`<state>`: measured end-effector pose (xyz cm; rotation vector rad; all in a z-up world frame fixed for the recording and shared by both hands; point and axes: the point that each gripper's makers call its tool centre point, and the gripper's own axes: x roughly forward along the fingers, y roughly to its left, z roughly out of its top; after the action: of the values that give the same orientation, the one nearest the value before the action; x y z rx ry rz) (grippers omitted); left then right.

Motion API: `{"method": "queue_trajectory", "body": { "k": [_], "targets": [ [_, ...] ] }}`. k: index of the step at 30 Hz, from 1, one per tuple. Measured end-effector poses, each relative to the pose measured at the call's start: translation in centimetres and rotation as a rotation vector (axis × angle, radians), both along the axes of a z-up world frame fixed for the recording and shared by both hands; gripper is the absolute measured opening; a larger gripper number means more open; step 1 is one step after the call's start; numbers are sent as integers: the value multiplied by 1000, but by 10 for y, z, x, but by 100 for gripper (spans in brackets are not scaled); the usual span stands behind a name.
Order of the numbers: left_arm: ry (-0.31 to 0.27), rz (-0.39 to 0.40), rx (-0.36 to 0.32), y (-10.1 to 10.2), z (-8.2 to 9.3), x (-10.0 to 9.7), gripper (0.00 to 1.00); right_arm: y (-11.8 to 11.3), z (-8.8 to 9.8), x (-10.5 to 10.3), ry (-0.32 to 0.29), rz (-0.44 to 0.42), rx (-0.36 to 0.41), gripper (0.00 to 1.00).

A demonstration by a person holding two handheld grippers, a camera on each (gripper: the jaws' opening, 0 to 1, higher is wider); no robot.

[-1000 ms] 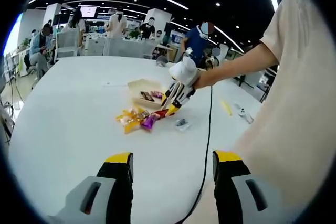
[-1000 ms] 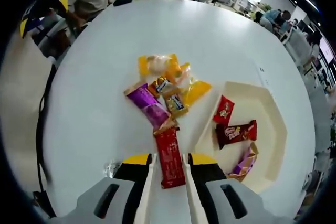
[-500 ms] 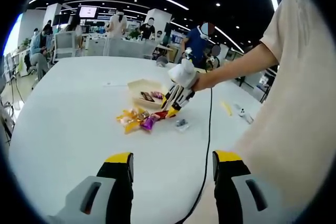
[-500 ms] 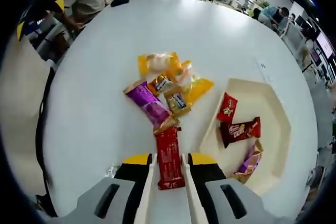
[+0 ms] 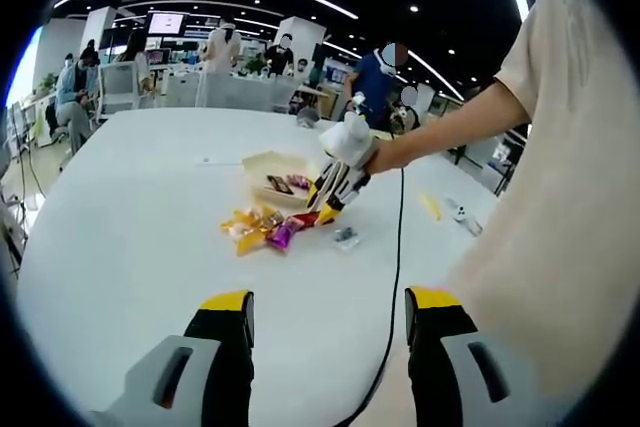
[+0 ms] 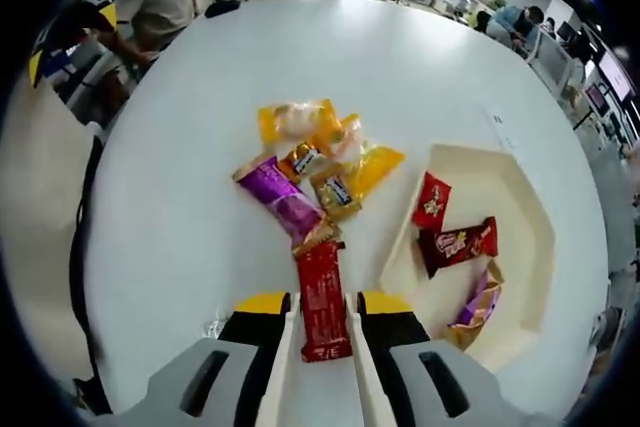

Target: Place the target food into the container with the food tongs after gripping and lifting it, then release it inside without dropping or visibly crushing the food.

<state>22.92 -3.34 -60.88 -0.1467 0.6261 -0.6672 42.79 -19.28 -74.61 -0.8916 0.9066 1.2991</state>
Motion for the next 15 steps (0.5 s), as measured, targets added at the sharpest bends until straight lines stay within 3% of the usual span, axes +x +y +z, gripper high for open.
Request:
{"method": "queue_trajectory", "body": {
  "k": [15],
  "targets": [
    [1,3,1,0,0,-2,61,-2,0,-2,12,-20,9,24]
  ]
}}
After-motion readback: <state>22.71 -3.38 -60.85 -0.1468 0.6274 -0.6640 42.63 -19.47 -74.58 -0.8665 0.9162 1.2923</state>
